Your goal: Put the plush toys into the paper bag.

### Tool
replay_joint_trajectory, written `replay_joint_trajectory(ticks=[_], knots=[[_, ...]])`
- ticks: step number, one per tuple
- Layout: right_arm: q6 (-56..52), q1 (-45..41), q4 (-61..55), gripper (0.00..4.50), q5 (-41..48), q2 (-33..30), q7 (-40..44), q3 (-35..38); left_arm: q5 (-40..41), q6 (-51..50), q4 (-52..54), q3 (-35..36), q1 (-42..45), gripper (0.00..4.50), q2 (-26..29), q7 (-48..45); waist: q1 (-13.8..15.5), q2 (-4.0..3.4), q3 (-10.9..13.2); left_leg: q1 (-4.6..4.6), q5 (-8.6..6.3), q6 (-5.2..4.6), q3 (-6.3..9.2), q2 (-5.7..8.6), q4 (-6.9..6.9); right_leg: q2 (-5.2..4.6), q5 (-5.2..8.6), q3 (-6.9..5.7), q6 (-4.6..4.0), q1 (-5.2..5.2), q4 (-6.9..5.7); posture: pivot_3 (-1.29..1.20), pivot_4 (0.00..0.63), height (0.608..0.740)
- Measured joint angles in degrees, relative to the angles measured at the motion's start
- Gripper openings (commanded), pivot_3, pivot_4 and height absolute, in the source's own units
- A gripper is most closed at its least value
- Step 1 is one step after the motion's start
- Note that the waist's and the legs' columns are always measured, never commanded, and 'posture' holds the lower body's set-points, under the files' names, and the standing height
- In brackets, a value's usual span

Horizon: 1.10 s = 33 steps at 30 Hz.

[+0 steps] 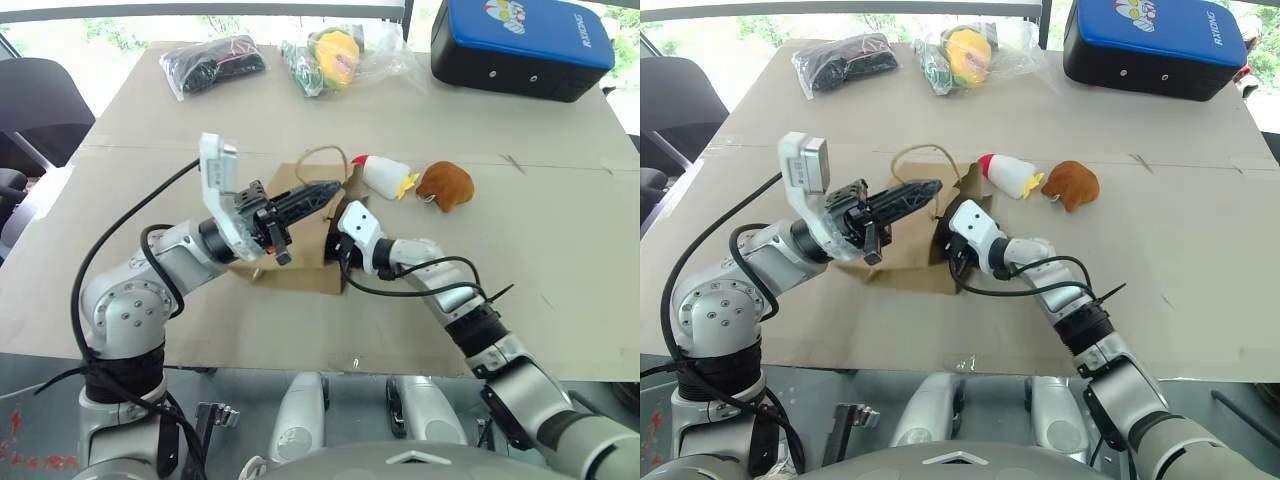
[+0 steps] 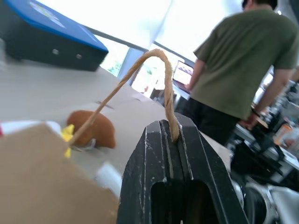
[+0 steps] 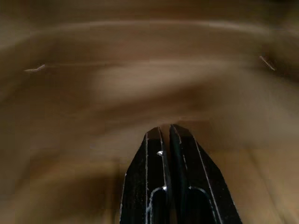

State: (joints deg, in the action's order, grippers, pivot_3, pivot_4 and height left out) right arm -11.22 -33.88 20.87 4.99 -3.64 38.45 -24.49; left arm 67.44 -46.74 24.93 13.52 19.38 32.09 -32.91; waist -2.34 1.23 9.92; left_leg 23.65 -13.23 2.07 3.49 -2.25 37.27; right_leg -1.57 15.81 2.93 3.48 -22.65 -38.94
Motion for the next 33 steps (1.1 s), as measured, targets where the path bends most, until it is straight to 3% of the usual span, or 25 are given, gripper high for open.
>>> replay_joint_trajectory(ticks=[5,8,11,15,18,21,24,26,29,33], knots=[[6.17,-1.44,6.77,0.01,-1.87,2.3,1.3,0.15,4.01,1.13,-1.24,6.35,5.58,0.0,0.97,6.7,-0.34,0.08,-0.07,-0.3,0.0,0.0,-0.02,-0.03,-0.08,0.08,0.0,0.09,-0.01,0.17,-0.11,0.0,0.15,0.74],[7.16,-1.43,8.12,0.01,-2.7,2.31,1.68,0.27,5.04,1.34,-2.48,9.41,7.29,0.0,2.98,9.02,-0.43,0.08,-0.07,-1.13,-0.01,-0.01,-0.09,-0.03,-0.39,0.08,0.03,0.14,-0.02,0.9,0.1,0.0,0.15,0.74],[7.59,-1.46,8.28,0.01,-3.31,2.3,1.78,0.28,5.29,1.33,-3.44,10.75,7.12,0.0,3.98,10.18,-0.46,0.1,-0.08,-1.17,-0.01,0.0,-0.09,-0.03,-0.41,0.08,0.03,0.14,-0.03,0.92,0.1,0.0,0.15,0.74],[8.55,-0.99,6.96,0.01,-4.22,1.76,2.48,0.35,3.76,2.28,-1.49,12.97,0.89,0.0,6.63,8.9,-0.51,0.08,-0.08,-1.18,-0.01,0.0,-0.13,-0.03,-0.49,0.06,0.04,0.18,-0.03,0.91,0.15,0.0,0.15,0.74],[9.68,1.99,2.08,0.01,-4.67,-0.89,3.06,0.76,-2.32,4.07,0.92,12.48,-7.68,0.0,6.97,6.08,0.13,0.07,-0.03,-0.99,-0.01,0.01,-0.09,-0.01,-0.52,0.01,0.04,0.08,-0.04,0.8,0.19,0.0,0.15,0.74],[4.4,3.53,-3.49,0.01,-4.64,-2.5,3.02,0.93,-5.41,6.54,1.24,12.4,-9.59,0.0,6.75,4.35,0.55,0.07,-0.02,-0.92,-0.01,0.01,-0.08,0.03,-0.51,-0.04,0.04,0.07,-0.05,0.77,0.19,0.0,0.15,0.74],[-1.68,3.65,-9.34,0.82,-0.91,-4.02,6.02,3.02,-6.96,8.37,1.73,11.69,-10.6,0.0,6.21,3.13,0.37,0.05,0.0,-0.92,-0.01,0.01,-0.09,0.03,-0.52,-0.05,0.04,0.08,-0.04,0.76,0.21,0.0,0.15,0.74],[-7.26,3.66,-17.14,1.84,2.71,-6.98,7.97,5.34,-7.04,8.61,2.1,11.62,-11.11,0.0,5.67,3.21,0.32,0.06,0.04,-0.88,-0.01,0.01,-0.08,0.03,-0.54,-0.05,0.04,0.07,-0.04,0.72,0.21,0.0,0.15,0.74],[-11.99,1.82,-25.16,3.02,4.98,-10.61,8.42,8.51,-7.03,9.71,2.96,12.32,-12.89,0.0,4.85,3.21,0.07,0.03,0.06,-0.87,-0.01,0.01,-0.12,0.02,-0.57,-0.05,0.05,0.11,-0.04,0.67,0.21,0.0,0.15,0.74],[-17.18,-5.18,-24.92,3.02,3.57,-13.74,6.04,10.48,-6.16,10.12,3.48,14.08,-14.32,0.0,4.05,4.51,-0.17,0.03,0.07,-0.88,-0.01,0.0,-0.14,0.01,-0.64,-0.02,0.05,0.13,-0.07,0.56,0.15,0.0,0.15,0.74]])
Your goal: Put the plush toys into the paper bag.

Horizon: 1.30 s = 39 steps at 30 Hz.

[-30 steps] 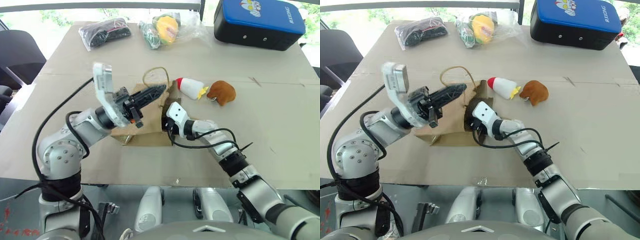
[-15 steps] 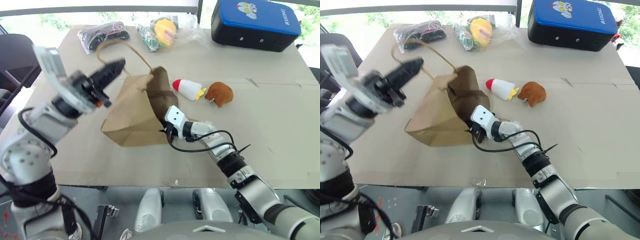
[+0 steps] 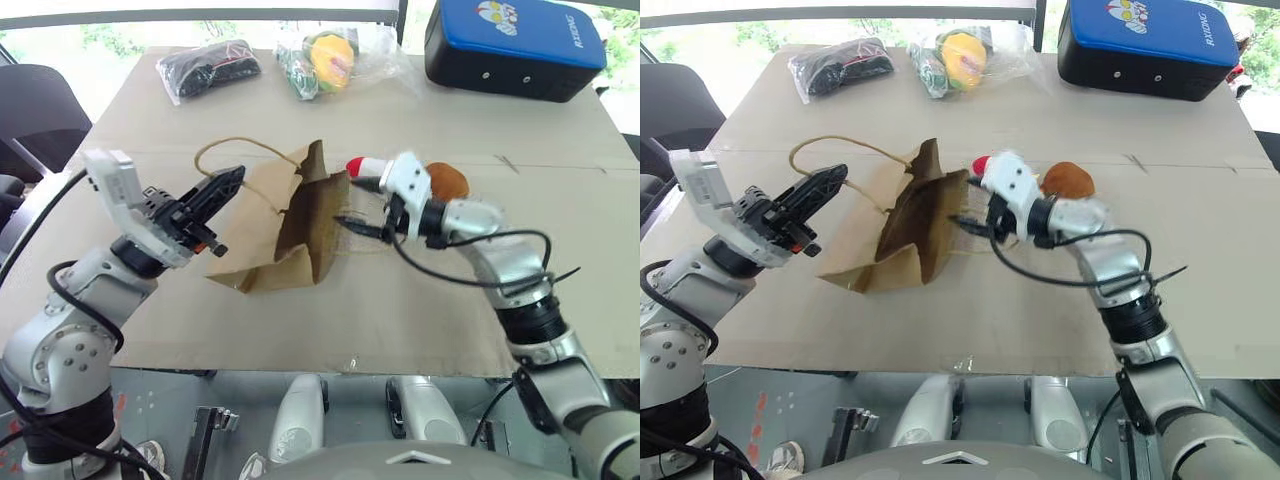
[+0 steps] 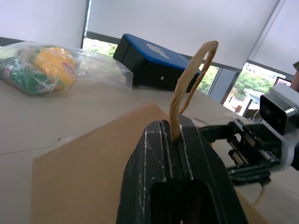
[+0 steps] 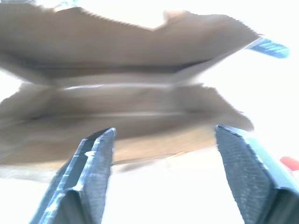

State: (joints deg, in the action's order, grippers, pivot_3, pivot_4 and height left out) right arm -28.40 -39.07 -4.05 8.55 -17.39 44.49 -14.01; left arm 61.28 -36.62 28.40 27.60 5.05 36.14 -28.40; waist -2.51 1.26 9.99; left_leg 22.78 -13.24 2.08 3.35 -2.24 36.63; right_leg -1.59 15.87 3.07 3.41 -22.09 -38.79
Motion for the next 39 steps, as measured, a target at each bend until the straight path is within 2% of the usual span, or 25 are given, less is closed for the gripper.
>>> replay_joint_trajectory(ticks=[3,5,9,10,11,12,13,15,16,18,21,23,29,31,35,39], knots=[[-3.6,-8.34,8.97,3.02,-2.12,0.09,-3.34,0.82,1.23,0.09,0.44,1.15,-0.55,0.0,-0.21,1.23,-0.03,0.01,0.0,0.02,0.0,0.0,-0.08,0.0,-0.04,0.0,0.0,0.08,-0.01,-0.06,0.01,0.0,0.15,0.74],[-3.1,-14.23,19.33,3.02,-4.19,1.41,-5.31,0.86,1.47,0.48,0.73,1.61,-0.95,0.0,-0.28,2.0,0.02,0.04,-0.01,0.02,0.0,0.0,-0.09,0.01,-0.09,-0.01,0.0,0.07,-0.01,-0.06,0.07,0.0,0.15,0.74],[5.39,-24.58,48.62,3.02,-10.32,6.34,-8.85,-1.77,1.29,1.13,3.36,0.93,-0.72,0.0,-1.25,4.15,-0.03,0.07,0.0,0.05,0.0,0.0,-0.16,0.01,-0.2,-0.02,-0.01,0.11,-0.02,-0.07,0.23,0.0,0.15,0.74],[8.31,-25.36,54.76,2.47,-12.07,7.43,-8.89,-3.14,1.28,1.36,4.19,0.89,-0.65,0.0,-1.45,4.88,0.1,0.07,0.01,0.1,0.0,0.0,-0.15,0.01,-0.23,-0.03,-0.01,0.08,-0.02,-0.07,0.3,0.0,0.15,0.74],[11.32,-25.61,58.66,2.15,-13.44,8.12,-9.16,-3.95,1.29,1.73,4.68,0.91,-0.6,0.0,-1.56,5.45,0.2,0.06,0.02,0.15,0.0,0.0,-0.15,0.01,-0.23,-0.05,-0.01,0.07,-0.01,-0.08,0.37,0.0,0.15,0.74],[13.97,-26.48,61.13,1.56,-14.56,8.17,-9.33,-4.16,1.3,2.0,4.83,0.91,-0.52,0.0,-1.57,5.93,0.11,0.06,0.01,0.17,0.0,0.0,-0.2,0.01,-0.24,-0.08,-0.01,0.09,0.0,-0.08,0.44,0.0,0.15,0.74],[14.62,-26.89,61.73,1.28,-14.85,8.12,-9.32,-4.18,1.3,2.03,4.83,0.91,-0.45,0.0,-1.57,6.08,0.08,0.07,0.01,0.17,0.0,0.0,-0.21,0.01,-0.23,-0.08,-0.01,0.1,0.0,-0.08,0.45,0.0,0.15,0.74],[18.23,-27.41,63.28,0.27,-15.32,7.51,-8.16,-3.95,1.37,2.38,4.91,0.88,-0.27,0.0,-1.85,6.69,0.06,0.07,0.0,0.16,0.0,0.0,-0.19,0.01,-0.24,-0.08,-0.02,0.08,0.0,-0.06,0.48,0.0,0.15,0.74],[18.86,-27.36,63.45,0.17,-15.33,7.35,-7.83,-3.93,1.38,2.46,4.92,0.88,-0.27,0.0,-1.92,6.86,0.06,0.06,0.02,0.17,0.0,0.0,-0.19,0.01,-0.24,-0.08,-0.02,0.08,0.0,-0.06,0.47,0.0,0.15,0.74],[20.81,-26.3,62.84,0.06,-14.49,6.42,-6.52,-2.39,1.54,2.97,5.2,0.86,-0.35,0.0,-2.66,7.28,0.14,0.05,0.02,0.17,0.0,0.0,-0.15,0.01,-0.25,-0.08,-0.01,0.04,0.0,-0.06,0.45,0.0,0.15,0.74],[22.59,-20.04,51.29,0.06,-9.93,2.73,-0.95,1.66,1.99,3.35,5.48,0.47,-0.8,0.0,-3.66,7.37,0.45,-0.03,0.1,0.3,0.0,0.0,-0.06,0.03,-0.25,-0.12,-0.02,-0.05,0.01,-0.06,0.53,0.0,0.15,0.74],[22.31,-15.73,38.59,0.06,-8.76,-1.83,2.86,2.01,2.08,3.42,5.44,0.01,-0.82,0.0,-4.05,7.33,0.56,-0.14,0.18,0.42,0.0,0.0,-0.02,0.06,-0.24,-0.16,-0.02,-0.1,0.03,-0.13,0.57,0.0,0.15,0.74],[16.66,-13.9,15.38,0.06,-8.44,-10.01,6.99,2.69,1.98,3.6,4.89,-2.21,0.49,0.0,-4.52,6.74,0.08,-0.15,0.19,0.28,0.0,0.0,-0.01,0.01,-0.28,-0.06,-0.02,-0.06,0.01,-0.14,0.47,0.0,0.15,0.74],[12.89,-13.58,6.69,0.06,-6.71,-12.2,10.85,2.37,1.94,3.76,4.31,-3.13,1.94,0.0,-4.52,6.31,0.12,-0.15,0.19,0.28,0.0,0.0,-0.03,0.01,-0.27,-0.07,-0.02,-0.04,0.01,-0.13,0.49,0.0,0.15,0.74],[10.52,-14.02,0.24,0.06,-5.9,-14.2,16.23,-1.12,1.92,3.81,2.85,-3.57,3.92,0.0,-4.52,6.02,0.16,-0.15,0.19,0.26,0.0,0.0,-0.03,0.02,-0.25,-0.08,-0.02,-0.06,0.02,-0.08,0.51,0.0,0.15,0.74],[11.89,-16.36,-0.01,0.06,-8.07,-13.39,19.18,-7.03,1.93,3.84,1.94,-4.78,6.33,0.0,-4.7,6.02,0.15,-0.14,0.19,0.26,0.0,0.0,-0.03,0.02,-0.25,-0.08,-0.02,-0.05,0.02,-0.08,0.51,0.0,0.15,0.74]])
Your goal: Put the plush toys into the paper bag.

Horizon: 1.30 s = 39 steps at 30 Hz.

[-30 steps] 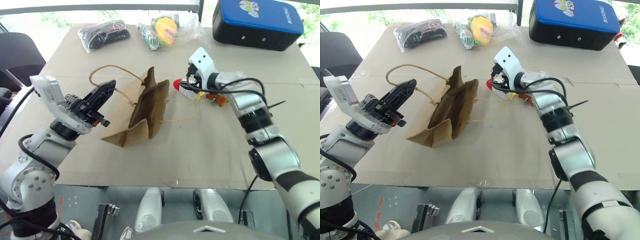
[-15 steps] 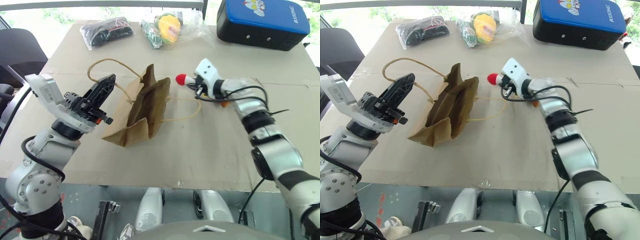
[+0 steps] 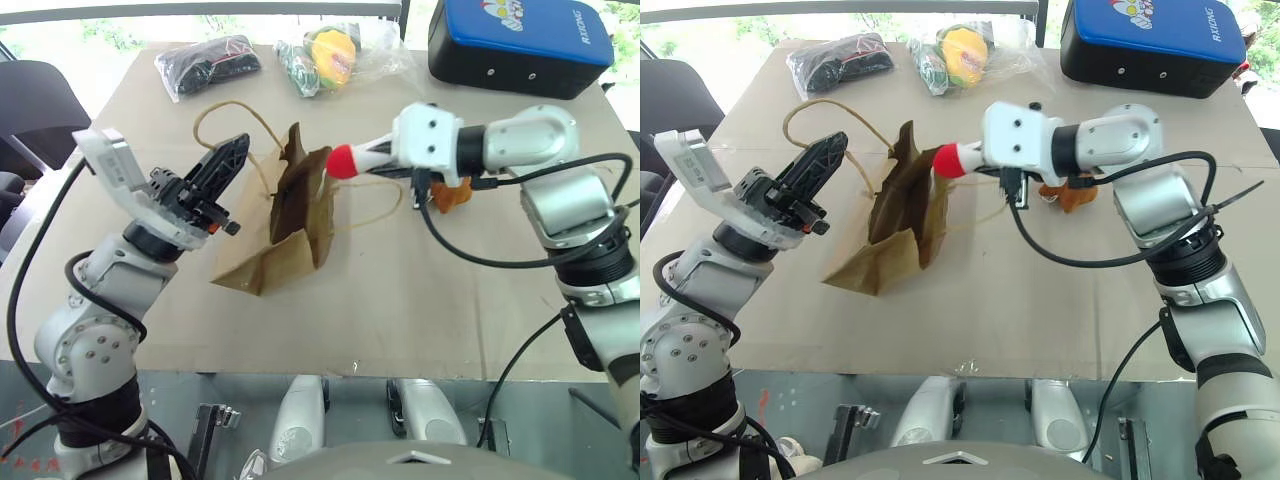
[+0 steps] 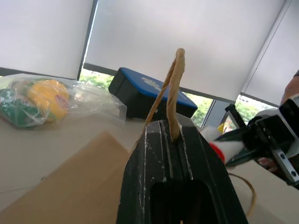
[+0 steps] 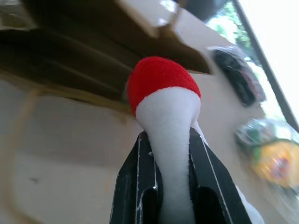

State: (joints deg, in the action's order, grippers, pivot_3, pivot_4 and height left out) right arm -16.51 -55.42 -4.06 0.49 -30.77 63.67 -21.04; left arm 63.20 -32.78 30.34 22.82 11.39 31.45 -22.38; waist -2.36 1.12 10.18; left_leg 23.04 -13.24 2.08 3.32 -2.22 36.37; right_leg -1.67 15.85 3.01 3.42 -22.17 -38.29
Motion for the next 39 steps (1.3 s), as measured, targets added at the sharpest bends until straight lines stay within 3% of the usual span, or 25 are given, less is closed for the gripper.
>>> replay_joint_trajectory(ticks=[7,8,10,13,21,25,29,32,35,39], knots=[[10.96,-6.28,12.34,0.06,-5.96,9.63,0.98,-8.57,-0.93,0.23,-0.01,-3.35,1.06,0.0,-1.34,-0.85,-0.14,0.01,0.0,-0.01,0.01,0.01,0.01,0.0,0.0,0.01,0.0,0.0,0.0,0.0,0.0,0.0,0.15,0.74],[14.31,-7.74,16.31,0.81,-6.84,12.18,1.5,-10.5,-1.33,0.54,-0.01,-4.08,1.33,0.0,-1.74,-1.13,-0.12,0.0,0.0,-0.01,0.01,0.02,0.02,0.0,0.0,0.01,0.0,-0.02,0.0,-0.01,0.0,0.0,0.15,0.74],[18.55,-8.82,19.77,1.54,-7.4,14.33,2.96,-12.57,-1.7,0.75,0.01,-5.1,1.56,0.0,-2.03,-1.21,0.09,0.01,0.0,-0.01,0.01,0.02,0.04,0.0,0.0,0.0,0.0,-0.05,0.0,0.01,0.01,0.0,0.15,0.74],[24.76,-8.94,24.2,3.12,-8.96,14.9,3.87,-14.07,-2.39,1.27,0.09,-5.16,0.76,0.0,-2.34,-1.12,0.51,0.02,0.01,0.07,0.01,0.02,0.06,0.04,0.0,-0.08,0.0,-0.11,0.0,0.02,0.11,0.0,0.15,0.74],[22.36,-5.66,22.54,3.12,-4.68,8.64,5.23,-6.51,-2.83,2.97,1.52,-2.79,-3.65,0.0,-2.37,0.07,0.39,0.03,0.01,0.07,0.01,0.02,0.12,0.04,-0.01,-0.09,-0.01,-0.15,0.0,0.03,0.12,0.0,0.15,0.74],[10.39,-2.08,16.98,3.12,0.33,5.33,2.98,1.66,-2.95,3.42,2.66,-2.47,-4.77,0.0,-2.37,0.24,0.51,0.02,0.01,0.09,0.01,0.01,0.1,0.05,0.0,-0.11,-0.01,-0.14,0.0,0.04,0.13,0.0,0.15,0.74],[-3.05,-1.43,16.96,3.12,-0.5,0.73,-5.28,8.46,-3.36,3.57,2.75,-2.54,-4.75,0.0,-2.4,0.91,0.53,0.04,0.0,0.06,0.0,0.01,0.07,0.07,0.0,-0.1,0.0,-0.11,-0.01,0.05,0.12,0.0,0.15,0.74],[-12.42,-0.24,24.35,3.12,-5.94,-1.04,-12.58,8.39,-3.56,3.8,2.75,-2.69,-4.26,0.0,-2.67,1.13,0.43,0.06,-0.01,0.05,0.0,0.01,0.04,0.07,0.0,-0.09,0.0,-0.08,-0.01,0.05,0.14,0.0,0.15,0.74],[-16.93,1.85,29.39,3.12,-7.97,0.11,-13.38,5.34,-4.04,3.89,2.65,-3.46,-2.71,0.0,-2.87,1.01,-0.04,0.04,0.0,0.05,0.0,0.0,0.0,0.06,-0.02,-0.06,0.0,-0.01,-0.01,0.02,0.14,0.0,0.15,0.74],[-18.21,2.08,32.36,1.97,-10.39,1.73,-16.34,3.14,-4.65,4.02,2.54,-4.36,-1.87,0.0,-2.95,0.38,-0.06,0.07,-0.03,-0.01,0.0,0.0,-0.02,0.06,-0.02,-0.06,0.0,0.01,0.0,0.07,0.14,0.0,0.15,0.74]])
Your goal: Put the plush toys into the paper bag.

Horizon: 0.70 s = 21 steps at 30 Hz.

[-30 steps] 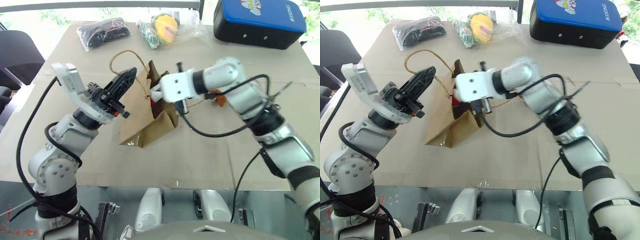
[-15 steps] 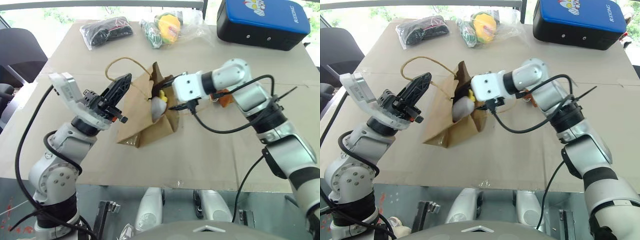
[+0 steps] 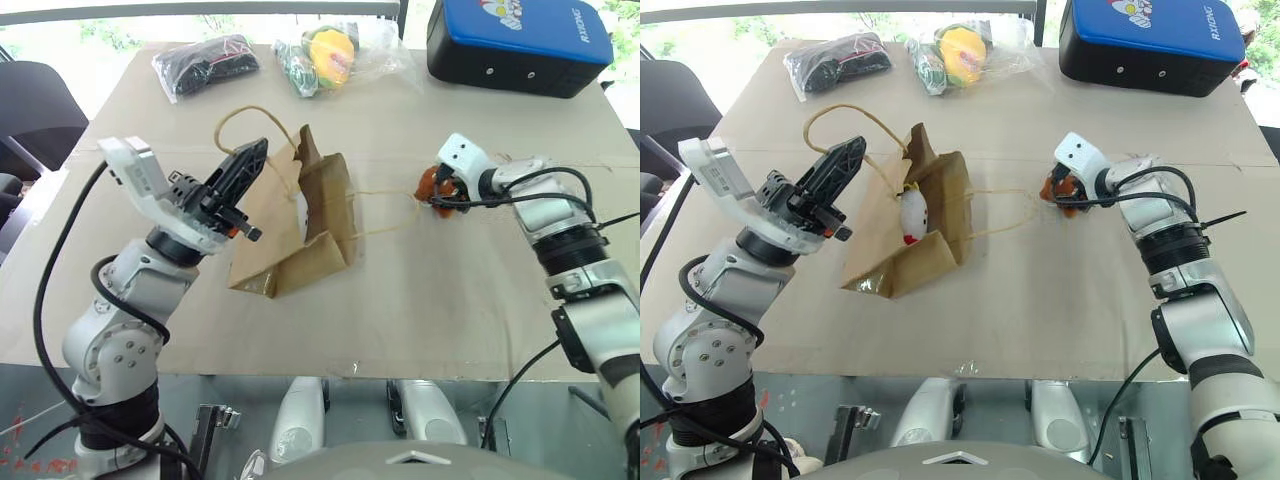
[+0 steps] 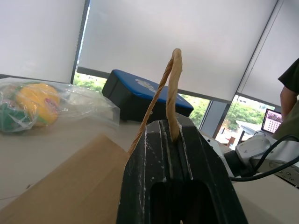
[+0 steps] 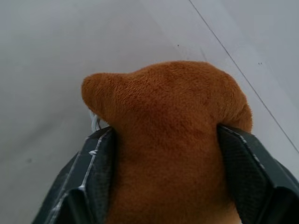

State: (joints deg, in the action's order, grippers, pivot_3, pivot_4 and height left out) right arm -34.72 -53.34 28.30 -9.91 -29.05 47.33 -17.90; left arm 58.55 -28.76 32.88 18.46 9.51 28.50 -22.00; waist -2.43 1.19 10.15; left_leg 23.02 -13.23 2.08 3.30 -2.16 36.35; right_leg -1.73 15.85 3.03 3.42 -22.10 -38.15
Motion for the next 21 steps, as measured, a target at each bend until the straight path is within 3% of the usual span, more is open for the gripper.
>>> replay_joint_trajectory(ticks=[3,6,13,21], knots=[[0.64,1.41,-2.07,0.78,-0.63,-0.74,-1.03,0.23,-0.03,0.0,-0.18,-0.17,0.0,0.0,-0.08,-0.31,0.41,0.01,-0.01,0.0,0.0,0.0,0.03,0.01,0.06,-0.02,0.0,-0.04,0.01,0.08,0.02,0.0,0.15,0.74],[2.38,5.22,-7.65,0.03,2.43,-1.74,-0.14,3.96,-0.03,0.02,-0.25,-0.49,-0.01,0.0,-0.23,-0.43,0.65,0.02,0.0,0.02,0.0,-0.01,0.04,0.02,0.06,-0.03,-0.01,-0.06,0.01,0.11,0.08,0.0,0.15,0.74],[9.03,9.3,-28.64,0.03,14.98,-1.73,5.08,11.65,0.02,-0.02,-0.54,-1.13,0.5,0.0,-0.7,-0.7,-0.07,-0.07,0.06,0.01,0.0,-0.01,0.11,-0.06,0.01,0.07,0.0,-0.08,0.02,0.07,0.06,0.0,0.15,0.74],[11.32,2.8,-34.5,0.03,15.64,0.01,9.88,4.3,0.11,-0.8,-2.24,-1.19,2.08,0.0,-0.68,-0.81,0.21,-0.06,0.06,0.02,0.0,-0.01,0.1,-0.05,0.01,0.04,0.0,-0.1,0.02,0.08,0.08,0.0,0.15,0.74]])
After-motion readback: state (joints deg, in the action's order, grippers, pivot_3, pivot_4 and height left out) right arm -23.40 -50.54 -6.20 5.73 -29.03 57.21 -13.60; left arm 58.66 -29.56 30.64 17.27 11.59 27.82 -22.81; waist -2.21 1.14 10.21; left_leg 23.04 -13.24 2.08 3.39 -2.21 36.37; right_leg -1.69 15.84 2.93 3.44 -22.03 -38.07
